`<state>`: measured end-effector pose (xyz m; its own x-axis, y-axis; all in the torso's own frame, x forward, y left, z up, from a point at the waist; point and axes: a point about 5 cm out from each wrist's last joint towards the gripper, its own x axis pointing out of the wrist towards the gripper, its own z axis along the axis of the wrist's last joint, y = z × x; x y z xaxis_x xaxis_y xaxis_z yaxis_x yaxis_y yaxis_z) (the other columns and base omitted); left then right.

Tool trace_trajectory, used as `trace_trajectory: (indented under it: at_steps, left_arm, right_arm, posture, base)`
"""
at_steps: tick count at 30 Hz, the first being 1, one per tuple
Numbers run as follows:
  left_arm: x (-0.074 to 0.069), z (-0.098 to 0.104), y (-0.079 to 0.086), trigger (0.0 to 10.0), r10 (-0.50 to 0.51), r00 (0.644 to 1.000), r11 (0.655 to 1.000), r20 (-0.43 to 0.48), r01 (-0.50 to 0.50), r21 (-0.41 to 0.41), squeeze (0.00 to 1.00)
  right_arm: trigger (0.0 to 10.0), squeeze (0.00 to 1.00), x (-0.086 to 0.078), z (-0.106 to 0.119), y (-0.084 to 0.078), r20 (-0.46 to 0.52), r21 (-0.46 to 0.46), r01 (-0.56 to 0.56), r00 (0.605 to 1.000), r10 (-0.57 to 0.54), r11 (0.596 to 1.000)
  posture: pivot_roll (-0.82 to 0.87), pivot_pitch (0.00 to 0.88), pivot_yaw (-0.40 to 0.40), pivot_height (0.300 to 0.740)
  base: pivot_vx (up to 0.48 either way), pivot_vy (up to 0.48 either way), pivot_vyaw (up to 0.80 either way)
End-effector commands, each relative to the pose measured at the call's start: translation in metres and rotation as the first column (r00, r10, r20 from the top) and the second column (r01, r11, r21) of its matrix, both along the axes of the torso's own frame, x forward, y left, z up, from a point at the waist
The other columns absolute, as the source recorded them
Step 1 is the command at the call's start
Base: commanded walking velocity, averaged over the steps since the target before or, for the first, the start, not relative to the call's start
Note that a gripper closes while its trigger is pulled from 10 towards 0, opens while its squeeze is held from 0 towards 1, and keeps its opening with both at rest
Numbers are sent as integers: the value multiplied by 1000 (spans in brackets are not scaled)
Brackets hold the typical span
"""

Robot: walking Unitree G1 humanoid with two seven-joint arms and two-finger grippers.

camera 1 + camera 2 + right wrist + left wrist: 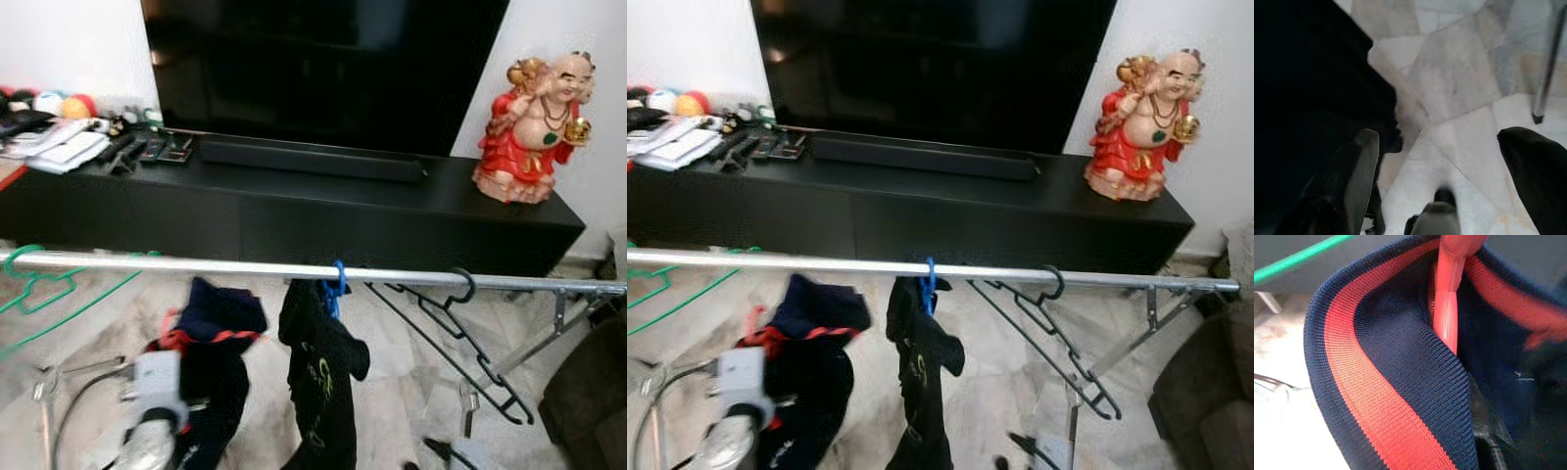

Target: Hang hanger

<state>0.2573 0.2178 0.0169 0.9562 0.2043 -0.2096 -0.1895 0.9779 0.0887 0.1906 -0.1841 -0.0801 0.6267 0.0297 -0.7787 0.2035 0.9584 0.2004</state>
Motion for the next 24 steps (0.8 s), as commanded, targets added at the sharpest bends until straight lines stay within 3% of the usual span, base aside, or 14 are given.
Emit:
trace_trajectory:
  at_steps: [1,24]
  left_arm:
    - [-5,2,-5,10000,-26,999,999,36,25,20,0]
    - [-5,2,-5,10000,-26,999,999,36,25,20,0]
  right_arm:
    - [10000,0,-7,-2,-12,-22,-25,18,1000,-18,1000]
    - [10000,0,-7,-2,-12,-22,-25,18,1000,-18,1000]
  posture:
    - [-7,28,-55,740]
    - [-7,28,-55,740]
  base:
    - [0,0,0]
    - [0,0,0]
